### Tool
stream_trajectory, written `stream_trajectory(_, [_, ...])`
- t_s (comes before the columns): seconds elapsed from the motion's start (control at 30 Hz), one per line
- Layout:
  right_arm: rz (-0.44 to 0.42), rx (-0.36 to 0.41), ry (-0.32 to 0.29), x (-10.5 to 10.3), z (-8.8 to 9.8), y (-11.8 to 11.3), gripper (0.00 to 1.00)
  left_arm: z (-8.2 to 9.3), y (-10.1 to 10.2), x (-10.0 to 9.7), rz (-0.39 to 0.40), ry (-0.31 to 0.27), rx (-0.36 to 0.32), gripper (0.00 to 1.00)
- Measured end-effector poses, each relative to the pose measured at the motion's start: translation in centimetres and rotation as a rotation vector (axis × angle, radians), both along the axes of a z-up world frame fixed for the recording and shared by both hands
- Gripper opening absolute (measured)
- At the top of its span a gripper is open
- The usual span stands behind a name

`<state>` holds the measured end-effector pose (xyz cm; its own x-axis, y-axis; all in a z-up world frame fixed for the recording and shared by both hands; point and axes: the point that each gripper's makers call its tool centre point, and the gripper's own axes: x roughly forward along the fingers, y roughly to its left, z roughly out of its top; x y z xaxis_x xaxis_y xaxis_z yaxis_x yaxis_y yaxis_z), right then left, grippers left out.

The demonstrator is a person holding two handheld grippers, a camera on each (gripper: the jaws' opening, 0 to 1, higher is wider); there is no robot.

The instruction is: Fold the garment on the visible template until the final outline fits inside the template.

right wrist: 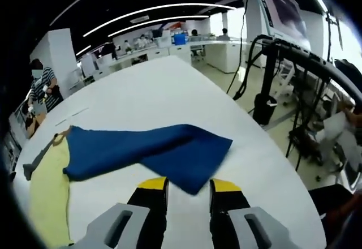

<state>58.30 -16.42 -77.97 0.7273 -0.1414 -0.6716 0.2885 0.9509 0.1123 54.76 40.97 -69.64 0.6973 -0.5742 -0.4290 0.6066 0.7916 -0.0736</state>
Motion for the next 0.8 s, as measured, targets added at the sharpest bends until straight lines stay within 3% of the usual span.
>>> stream_trajectory(0.1, [-0.009,-0.008,0.021,-0.2,-0.7,-0.3,0.12,-0.2,0.1,-0.2,0.003,0.007,0.001,0.99])
stream_trajectory(0.4, [0.002,-0.017,0.008,0.0,-0.5,0.3,0.00,-0.6,0.2,-0.8,-0.001,0.019,0.015,0.98])
stream_trajectory(0.8, [0.131,-0.120,0.053,-0.6,0.8,-0.1,0.00,-0.4,0.1,-0.9,0.000,0.015,0.019,0.99])
